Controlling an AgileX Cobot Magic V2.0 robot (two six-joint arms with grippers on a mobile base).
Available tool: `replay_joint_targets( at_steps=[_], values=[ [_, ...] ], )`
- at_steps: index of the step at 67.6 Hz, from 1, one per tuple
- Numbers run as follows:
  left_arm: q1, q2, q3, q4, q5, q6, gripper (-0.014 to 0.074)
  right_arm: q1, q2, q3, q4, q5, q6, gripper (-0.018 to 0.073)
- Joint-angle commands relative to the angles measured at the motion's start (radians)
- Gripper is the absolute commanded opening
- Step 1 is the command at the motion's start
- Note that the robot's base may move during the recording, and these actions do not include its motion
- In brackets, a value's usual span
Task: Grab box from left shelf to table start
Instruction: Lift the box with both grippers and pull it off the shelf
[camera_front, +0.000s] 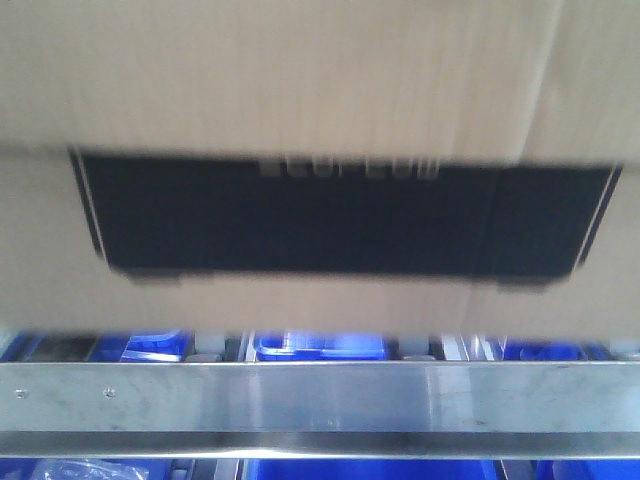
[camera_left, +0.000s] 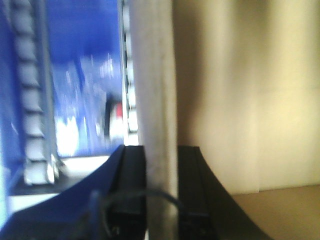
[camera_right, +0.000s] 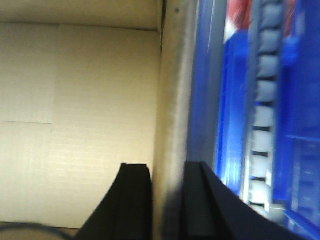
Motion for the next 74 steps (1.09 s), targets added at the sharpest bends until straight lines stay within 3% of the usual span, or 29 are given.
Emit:
replay_joint_targets(
  at_steps=[1, 18, 47, 74],
  values=[
    [-0.039, -0.095, -0.038, -0.02, -0.066, -0.011, -0.0091, -0.002, -0.085, -0.037, 0.031, -0.09, -0.012, 0.0058],
    [-0.11, -0.231, 0.07, 0.111, -0.081, -0.08, -0.0091, -0.002, -0.243, 0.071, 0.073, -0.113, -0.012, 0.0058],
    [-0.11, -0.538, 0.453, 0.083, -0.304, -0.115, -0.0091, 0.07, -0.459, 0.358, 0.113, -0.2, -0.012, 0.0058],
    [-0.11, -0.802, 0.52, 0.049, -0.328, -0.113, -0.0091, 0.115, -0.644, 0.366, 0.212, -0.227, -0.019, 0.0058]
  ],
)
